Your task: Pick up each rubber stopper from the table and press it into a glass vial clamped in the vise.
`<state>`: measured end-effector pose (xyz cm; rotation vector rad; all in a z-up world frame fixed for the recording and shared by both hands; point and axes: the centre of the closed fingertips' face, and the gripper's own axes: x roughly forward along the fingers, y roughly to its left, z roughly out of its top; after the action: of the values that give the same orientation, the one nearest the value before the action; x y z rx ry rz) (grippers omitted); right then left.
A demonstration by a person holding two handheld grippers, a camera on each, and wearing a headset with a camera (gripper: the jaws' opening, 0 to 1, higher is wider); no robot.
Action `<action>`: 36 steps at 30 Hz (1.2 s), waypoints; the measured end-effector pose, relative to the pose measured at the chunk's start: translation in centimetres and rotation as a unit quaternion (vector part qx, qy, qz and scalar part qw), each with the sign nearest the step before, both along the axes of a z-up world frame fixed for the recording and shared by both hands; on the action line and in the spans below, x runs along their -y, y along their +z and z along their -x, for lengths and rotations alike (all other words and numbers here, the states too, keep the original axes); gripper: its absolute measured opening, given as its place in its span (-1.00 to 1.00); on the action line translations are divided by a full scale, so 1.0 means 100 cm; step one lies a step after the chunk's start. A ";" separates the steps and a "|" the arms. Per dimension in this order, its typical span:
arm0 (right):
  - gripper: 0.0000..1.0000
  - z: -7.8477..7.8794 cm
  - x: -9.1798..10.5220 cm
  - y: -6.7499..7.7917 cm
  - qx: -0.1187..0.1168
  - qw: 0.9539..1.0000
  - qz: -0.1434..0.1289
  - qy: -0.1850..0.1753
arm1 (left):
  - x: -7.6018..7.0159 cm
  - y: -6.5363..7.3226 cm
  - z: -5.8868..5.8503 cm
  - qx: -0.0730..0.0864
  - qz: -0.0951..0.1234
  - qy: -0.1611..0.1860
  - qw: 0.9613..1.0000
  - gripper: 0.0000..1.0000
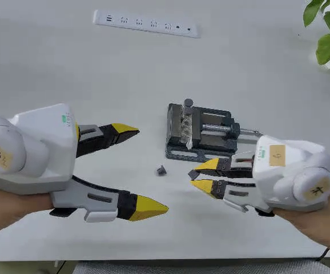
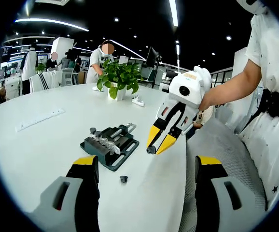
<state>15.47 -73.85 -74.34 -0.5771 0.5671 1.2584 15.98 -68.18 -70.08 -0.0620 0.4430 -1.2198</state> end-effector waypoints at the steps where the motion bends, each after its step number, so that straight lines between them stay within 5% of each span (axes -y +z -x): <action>1: -0.87 0.000 0.001 0.008 0.007 1.000 0.001 0.009 | 0.002 0.006 -0.001 0.001 0.009 0.000 1.000 0.52; 7: -0.87 0.002 -0.002 0.040 0.038 0.998 0.002 0.049 | 0.012 0.027 -0.002 -0.020 0.040 -0.001 0.999 0.35; 14: -0.87 0.007 -0.011 0.067 0.081 0.993 0.010 0.090 | 0.023 0.046 -0.001 -0.088 0.081 0.005 0.993 0.00; 30: -0.87 0.018 -0.021 0.090 0.139 0.980 0.032 0.137 | 0.033 0.053 0.007 -0.161 0.116 -0.002 0.980 -0.50; 36: -0.87 0.020 -0.024 0.094 0.155 0.975 0.039 0.152 | 0.037 0.057 0.010 -0.172 0.125 -0.009 0.977 -0.63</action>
<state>13.44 -71.44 -64.95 -0.9340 0.2739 1.4009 14.93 -71.86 -64.41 -0.4923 0.5894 -1.2814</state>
